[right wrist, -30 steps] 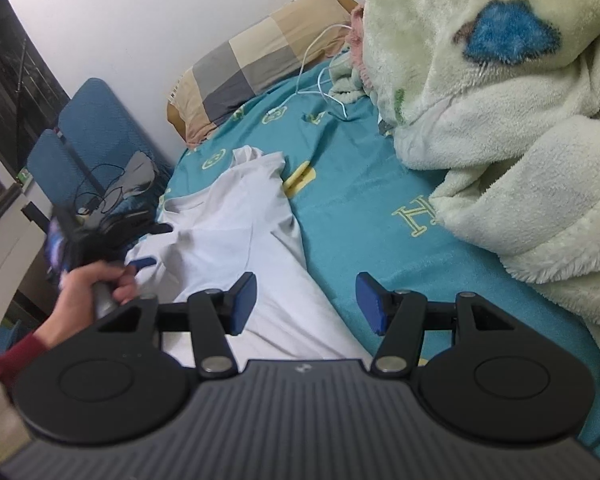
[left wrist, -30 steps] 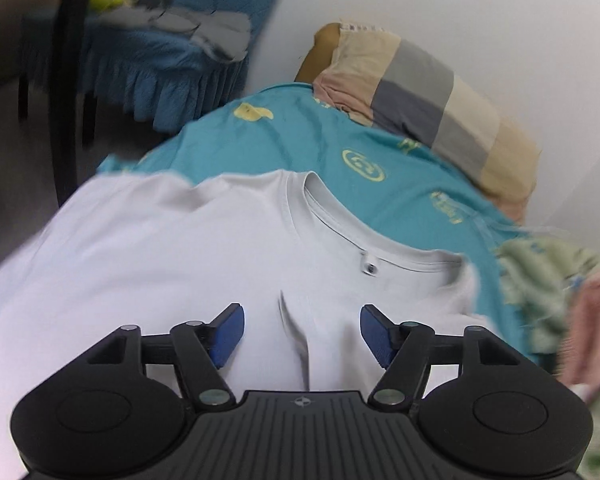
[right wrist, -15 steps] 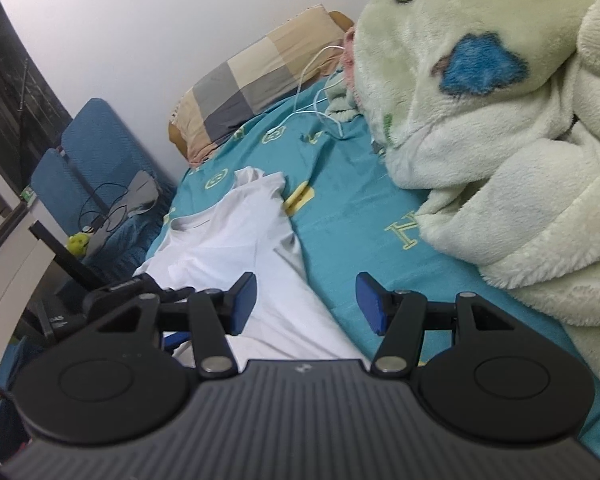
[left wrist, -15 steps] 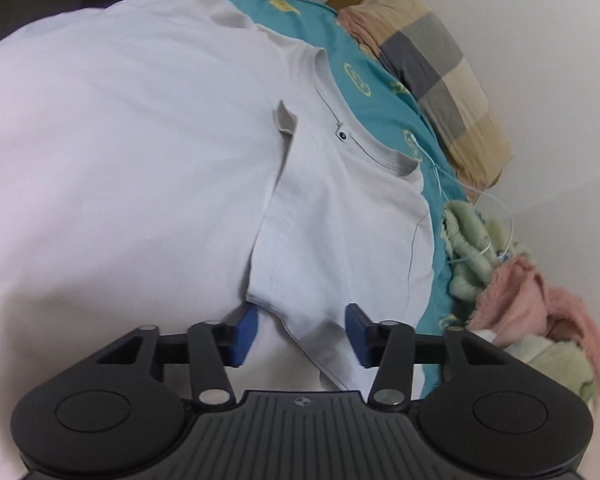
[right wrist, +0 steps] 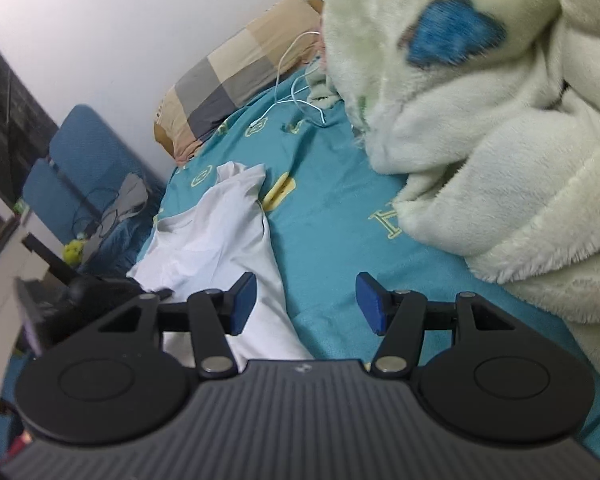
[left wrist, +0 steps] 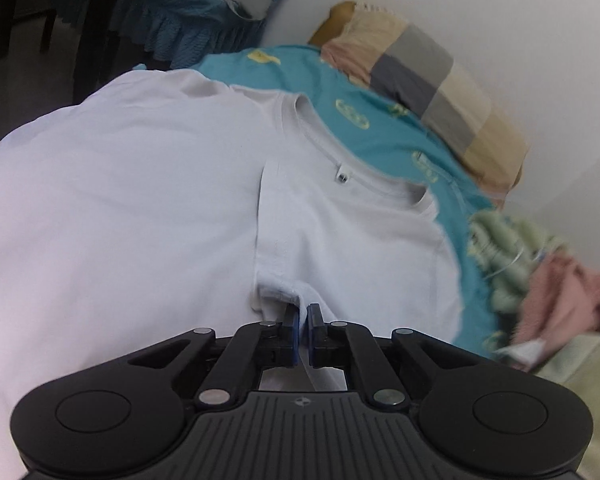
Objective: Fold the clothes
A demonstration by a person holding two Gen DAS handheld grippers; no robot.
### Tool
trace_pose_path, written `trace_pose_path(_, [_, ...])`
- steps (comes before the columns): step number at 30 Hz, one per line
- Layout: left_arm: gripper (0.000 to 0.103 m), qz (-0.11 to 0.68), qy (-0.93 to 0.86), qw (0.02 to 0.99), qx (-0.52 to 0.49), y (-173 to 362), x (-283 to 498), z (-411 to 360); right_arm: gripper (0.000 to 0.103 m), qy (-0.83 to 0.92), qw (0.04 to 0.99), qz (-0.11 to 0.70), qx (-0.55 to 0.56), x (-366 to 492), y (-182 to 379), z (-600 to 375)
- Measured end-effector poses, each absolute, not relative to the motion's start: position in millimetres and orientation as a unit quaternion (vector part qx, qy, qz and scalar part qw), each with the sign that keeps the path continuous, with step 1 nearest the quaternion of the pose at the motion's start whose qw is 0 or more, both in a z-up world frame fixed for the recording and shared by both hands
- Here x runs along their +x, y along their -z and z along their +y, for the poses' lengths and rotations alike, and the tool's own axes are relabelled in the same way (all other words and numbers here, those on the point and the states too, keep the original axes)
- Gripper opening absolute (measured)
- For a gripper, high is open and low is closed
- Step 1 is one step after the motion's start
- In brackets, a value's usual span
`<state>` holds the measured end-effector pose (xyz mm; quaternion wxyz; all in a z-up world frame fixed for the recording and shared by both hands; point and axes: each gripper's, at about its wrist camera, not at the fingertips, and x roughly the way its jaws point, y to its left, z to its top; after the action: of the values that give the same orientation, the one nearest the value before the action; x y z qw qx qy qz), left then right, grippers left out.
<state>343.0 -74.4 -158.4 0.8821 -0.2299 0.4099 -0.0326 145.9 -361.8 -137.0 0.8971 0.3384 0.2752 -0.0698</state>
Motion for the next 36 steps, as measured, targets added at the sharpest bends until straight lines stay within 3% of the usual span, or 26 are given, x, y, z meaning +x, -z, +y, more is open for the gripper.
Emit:
trace_pose_path(3, [0.010, 0.410, 0.048, 0.886, -0.210, 162, 342, -74, 0.059, 0.063, 0.904, 0.278, 0.319, 145, 135, -355])
trace_pose_path(5, [0.039, 0.411, 0.052, 0.887, -0.205, 152, 327, -69, 0.059, 0.054, 0.911, 0.281, 0.298, 144, 133, -349])
trace_pose_path(11, [0.053, 0.398, 0.082, 0.906, -0.124, 91, 250, -54, 0.059, 0.018, 0.924, 0.290, 0.250, 141, 124, -329])
trace_pose_path(20, [0.061, 0.364, 0.106, 0.925, -0.029, 25, 96, -35, 0.058, -0.031, 0.932, 0.302, 0.199, 106, 102, -294])
trace_pose_path(28, [0.062, 0.345, 0.139, 0.928, -0.034, 31, 22, -22, 0.058, -0.031, 0.946, 0.274, 0.168, 40, 64, -286])
trace_pose_path(29, [0.058, 0.345, 0.143, 0.927, -0.037, 33, 18, -20, 0.058, -0.027, 0.950, 0.267, 0.160, 30, 59, -286])
trace_pose_path(30, [0.057, 0.346, 0.147, 0.926, -0.041, 36, 14, -19, 0.060, -0.025, 0.953, 0.260, 0.155, 21, 55, -287])
trace_pose_path(33, [0.056, 0.342, 0.154, 0.926, -0.041, 41, 14, -20, 0.089, -0.045, 0.950, 0.251, 0.179, 0, 50, -294])
trace_pose_path(36, [0.057, 0.337, 0.162, 0.926, -0.045, 44, 17, -24, 0.086, -0.047, 0.947, 0.248, 0.198, -10, 50, -301])
